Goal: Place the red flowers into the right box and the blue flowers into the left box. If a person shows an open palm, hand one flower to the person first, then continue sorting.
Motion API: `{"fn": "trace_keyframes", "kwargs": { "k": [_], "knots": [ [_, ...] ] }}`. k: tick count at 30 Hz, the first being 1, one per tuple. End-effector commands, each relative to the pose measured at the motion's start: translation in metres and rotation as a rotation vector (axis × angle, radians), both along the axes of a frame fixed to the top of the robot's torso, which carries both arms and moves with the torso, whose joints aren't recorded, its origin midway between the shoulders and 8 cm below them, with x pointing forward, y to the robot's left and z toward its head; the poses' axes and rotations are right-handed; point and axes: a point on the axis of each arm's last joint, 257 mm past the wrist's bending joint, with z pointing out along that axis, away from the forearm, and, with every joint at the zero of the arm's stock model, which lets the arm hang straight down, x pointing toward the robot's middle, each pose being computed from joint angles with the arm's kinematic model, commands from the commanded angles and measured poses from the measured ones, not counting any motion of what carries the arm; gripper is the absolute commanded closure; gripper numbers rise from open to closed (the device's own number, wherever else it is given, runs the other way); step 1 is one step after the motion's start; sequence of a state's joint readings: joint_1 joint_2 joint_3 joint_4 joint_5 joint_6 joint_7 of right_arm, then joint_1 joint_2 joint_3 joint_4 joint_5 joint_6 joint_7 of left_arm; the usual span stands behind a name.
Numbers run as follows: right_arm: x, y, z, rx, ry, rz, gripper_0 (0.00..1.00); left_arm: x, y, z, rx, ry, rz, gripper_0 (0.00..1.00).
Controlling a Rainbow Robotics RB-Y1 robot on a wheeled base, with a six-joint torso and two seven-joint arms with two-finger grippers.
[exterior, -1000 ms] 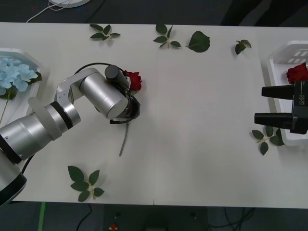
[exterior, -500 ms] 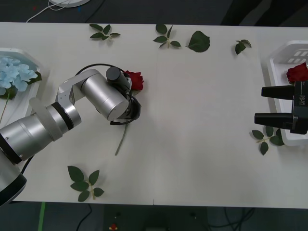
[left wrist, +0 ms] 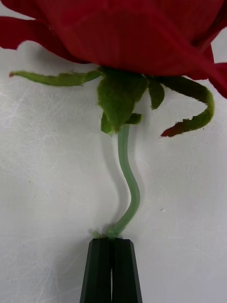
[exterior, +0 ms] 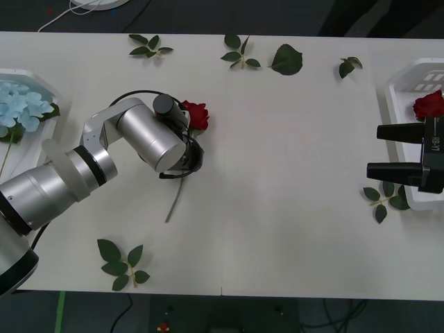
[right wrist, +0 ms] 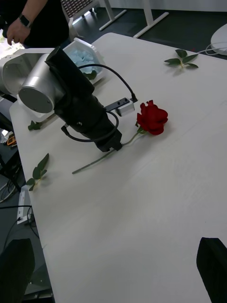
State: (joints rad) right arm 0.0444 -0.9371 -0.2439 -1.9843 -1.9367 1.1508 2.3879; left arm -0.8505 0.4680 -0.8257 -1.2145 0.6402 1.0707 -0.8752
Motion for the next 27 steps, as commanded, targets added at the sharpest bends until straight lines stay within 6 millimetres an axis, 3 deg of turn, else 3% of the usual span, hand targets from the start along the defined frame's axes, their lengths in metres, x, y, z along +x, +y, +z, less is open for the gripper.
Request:
{"fn": "trace_keyframes", "kwargs": {
  "k": [1, 10, 14, 18, 27],
  "knots": [
    [-0.007, 0.009, 0.005, 0.016, -0.032, 0.024, 0.0, 0.012, -0.027, 0.07, -0.064, -0.03, 0.004, 1.0],
    [-0.007, 0.01, 0.006, 0.02, -0.032, 0.024, 0.0, 0.009, -0.026, 0.168, -0.161, -0.07, 0.046, 1.0],
    [-0.007, 0.01, 0.006, 0.022, -0.031, 0.025, 0.0, 0.005, -0.024, 0.196, -0.192, -0.093, 0.052, 1.0],
    [-0.007, 0.011, 0.007, 0.024, -0.036, 0.026, 0.0, 0.005, -0.024, 0.21, -0.216, -0.108, 0.051, 1.0],
    [-0.006, 0.011, 0.008, 0.028, -0.036, 0.023, 0.0, 0.009, -0.014, 0.211, -0.201, -0.122, 0.068, 1.0]
  ]
}}
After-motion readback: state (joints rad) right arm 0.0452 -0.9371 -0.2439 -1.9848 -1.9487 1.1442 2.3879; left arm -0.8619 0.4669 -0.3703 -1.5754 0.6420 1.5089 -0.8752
